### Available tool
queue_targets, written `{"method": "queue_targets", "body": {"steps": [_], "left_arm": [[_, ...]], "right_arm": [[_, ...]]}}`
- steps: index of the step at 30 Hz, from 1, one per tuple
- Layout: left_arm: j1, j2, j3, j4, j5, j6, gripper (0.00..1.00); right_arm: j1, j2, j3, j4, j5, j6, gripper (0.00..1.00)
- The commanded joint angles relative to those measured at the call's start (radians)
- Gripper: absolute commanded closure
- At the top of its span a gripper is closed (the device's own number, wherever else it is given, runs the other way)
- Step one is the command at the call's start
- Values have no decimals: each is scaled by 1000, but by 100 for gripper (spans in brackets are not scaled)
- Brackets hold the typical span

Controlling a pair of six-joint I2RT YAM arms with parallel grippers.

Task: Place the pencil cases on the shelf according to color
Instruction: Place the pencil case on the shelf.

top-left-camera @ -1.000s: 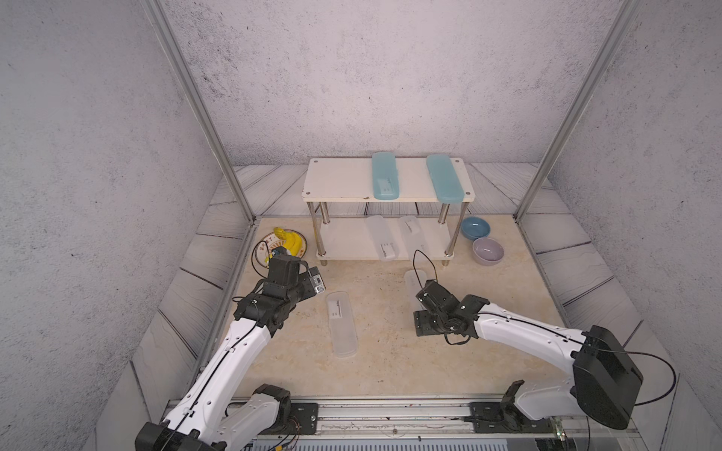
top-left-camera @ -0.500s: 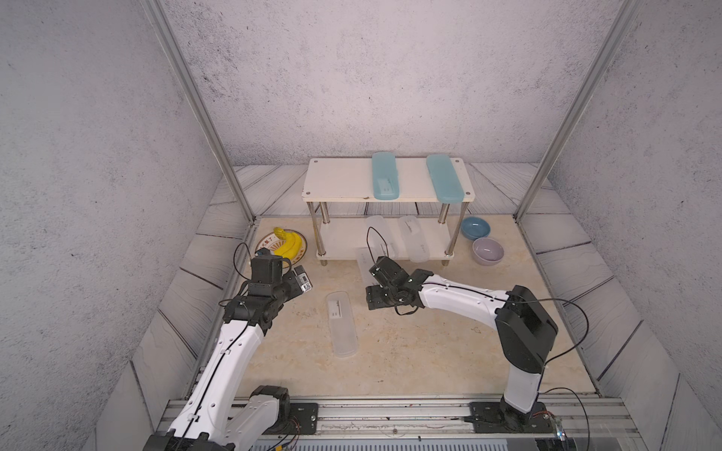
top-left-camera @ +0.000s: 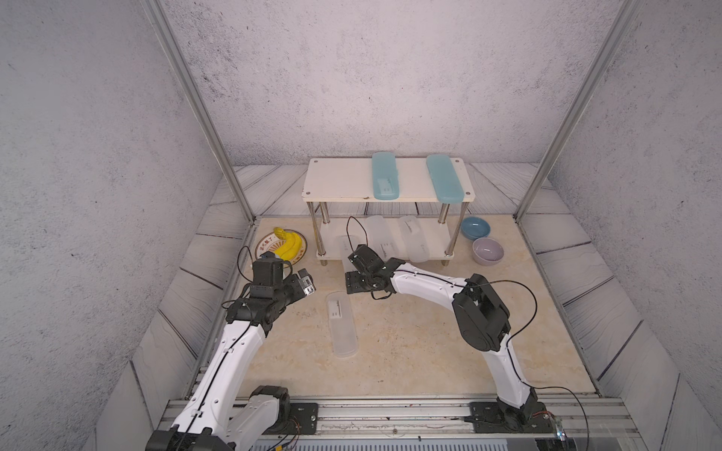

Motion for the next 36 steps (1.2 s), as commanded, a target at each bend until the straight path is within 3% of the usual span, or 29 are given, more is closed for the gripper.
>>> {"method": "queue_targets", "body": {"steps": [1,11,16,22,36], "left_arm": [[9,-10,-29,31,35,-23,2],[10,-9,-19,17,41,9,1],[10,-6,-22,20,69,-3,1],[9,-7,-42,37,118,-31,1],[10,30,-57,47,201,-25,1]], "right_arm": [[-13,9,57,44,64,11,32],[-68,103,218,-26,79,-28,29],[-86,134,264,-25,50,-17,11],[-94,126,292,-14,-5,-13,1],[-85,-73,120,-132,-92,-1,3]]}}
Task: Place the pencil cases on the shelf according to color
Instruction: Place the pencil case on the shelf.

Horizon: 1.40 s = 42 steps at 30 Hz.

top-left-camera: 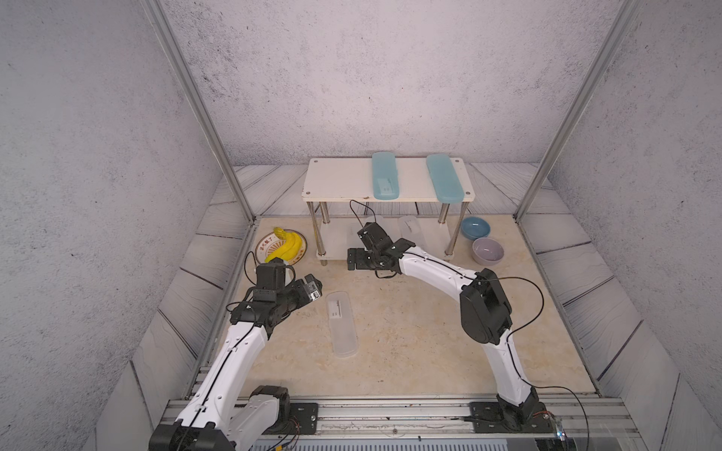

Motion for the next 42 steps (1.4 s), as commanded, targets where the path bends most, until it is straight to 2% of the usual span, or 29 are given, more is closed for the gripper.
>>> {"method": "queue_targets", "body": {"steps": [1,9,13,14,18,21,24,33,42], "left_arm": [[9,17,-1,13,50,8,1],[10,-20,-8,11,54,9,1],[10,-46,-40,26,37,-1,1],[9,-50,-46,33,37,-7,1],[9,-48,-68,44,45,-22,1],[10,-44,-75,44,44,-20,1],[9,-44,-76,39,41,-16,1],[9,-35,-85,42,38,-13,1],[9,0,-87,59,57,-14,1]], "right_arm": [[9,-60,-50,-66,-22,7,3],[64,-179,-193,-137,99,-50,4],[92,-263,-346,-96,120,-42,10],[93,-278,-383,-71,113,-29,14],[94,-282,-489,58,35,29,48],[93,-206,-443,97,-17,49,62],[93,-117,-342,91,-26,49,68],[70,55,-134,105,26,30,71],[38,140,-18,156,24,7,71]]}}
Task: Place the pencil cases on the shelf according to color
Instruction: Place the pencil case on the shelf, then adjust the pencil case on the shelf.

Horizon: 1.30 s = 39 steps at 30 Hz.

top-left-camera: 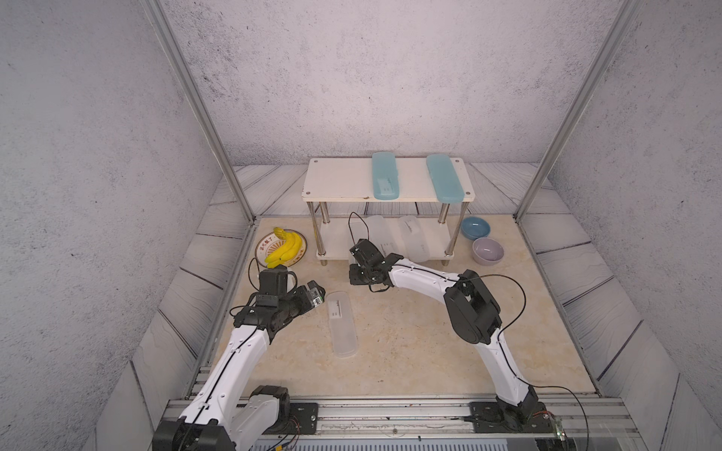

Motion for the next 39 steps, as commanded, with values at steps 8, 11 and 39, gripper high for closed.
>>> {"method": "queue_targets", "body": {"steps": [8,11,39], "left_arm": [[8,27,-7,16,14,6,1],[8,40,-11,23,22,1,1],[-208,73,-107,77,-127,-159,1]], "right_arm": [[-21,94,153,3,-4,-44,70],[-22,83,164,-3,-38,-46,67],[-38,-836,-904,3,239,-26,18]]}}
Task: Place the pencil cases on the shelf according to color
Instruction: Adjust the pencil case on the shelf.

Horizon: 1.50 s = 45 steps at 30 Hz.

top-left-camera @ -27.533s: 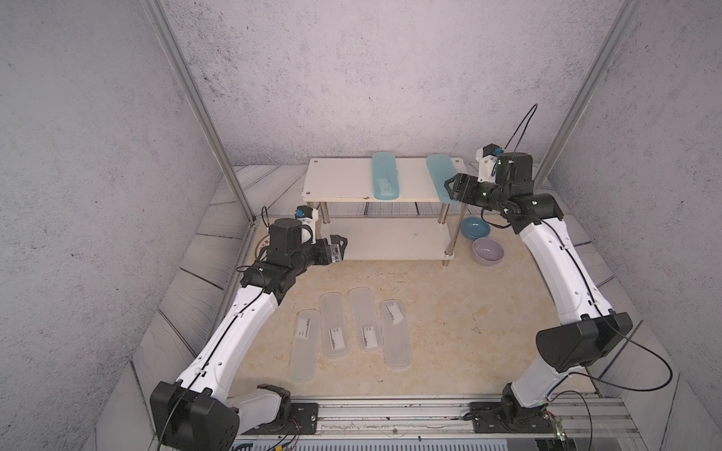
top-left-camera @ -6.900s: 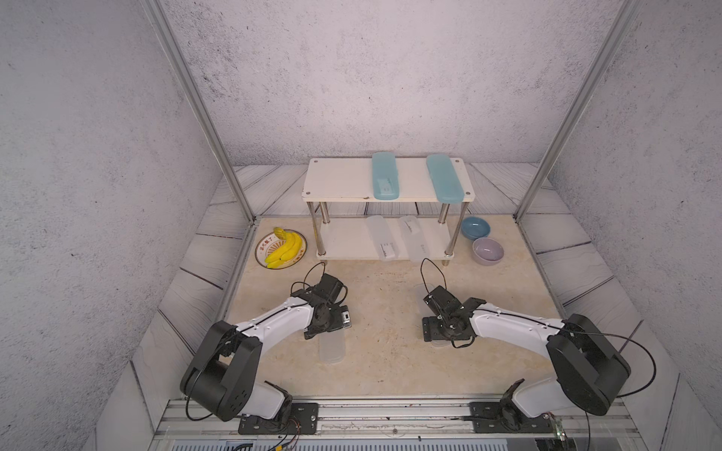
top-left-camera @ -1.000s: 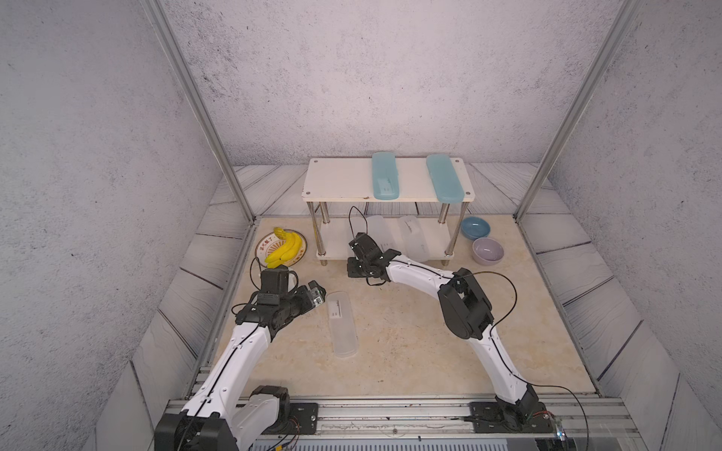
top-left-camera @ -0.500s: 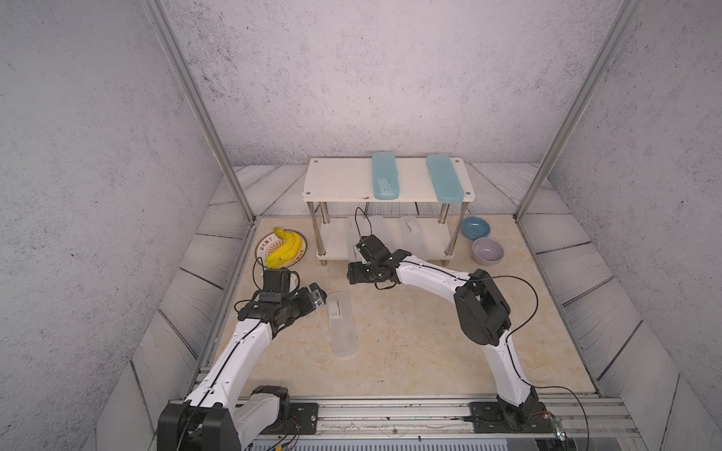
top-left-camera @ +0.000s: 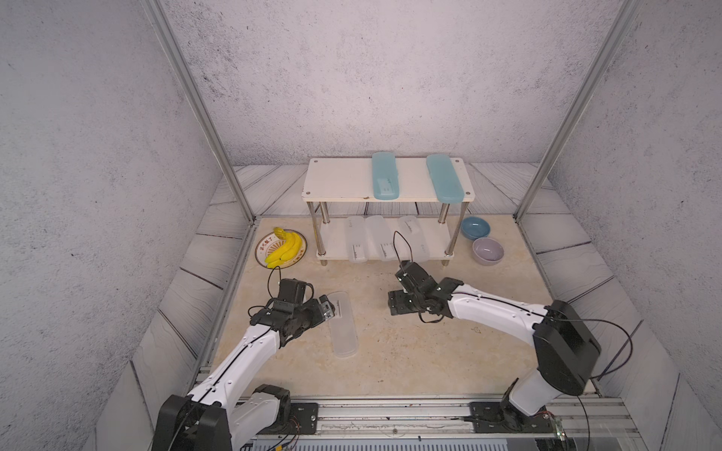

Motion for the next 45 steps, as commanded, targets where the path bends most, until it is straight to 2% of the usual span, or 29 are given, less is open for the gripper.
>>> {"method": "queue_targets", "body": {"steps": [1,6,9,12,17,22,30,39,45], "left_arm": [[-38,12,-10,63,-43,-51,1],[-40,38,13,77,-46,-49,1],[-40,44,37,66,-61,-29,1],[-40,47,41,74,-73,-16,1],[-40,67,42,77,-72,0,0],[-40,78,34,85,-73,17,0],[-38,76,46,65,-125,67,1],[-27,34,56,80,-131,83,1],[-23,21,33,93,-127,90,1]], "right_arm": [[-36,-128,-117,77,133,25,18],[-182,-186,-187,204,46,42,21],[-261,-140,-139,240,-1,77,32],[-322,-64,-89,321,-111,162,44],[-337,77,37,405,-217,267,65],[-336,175,79,515,-211,382,77],[-324,302,134,646,-259,461,86],[-315,389,209,663,-211,476,88],[-314,428,277,636,-169,440,88]]}}
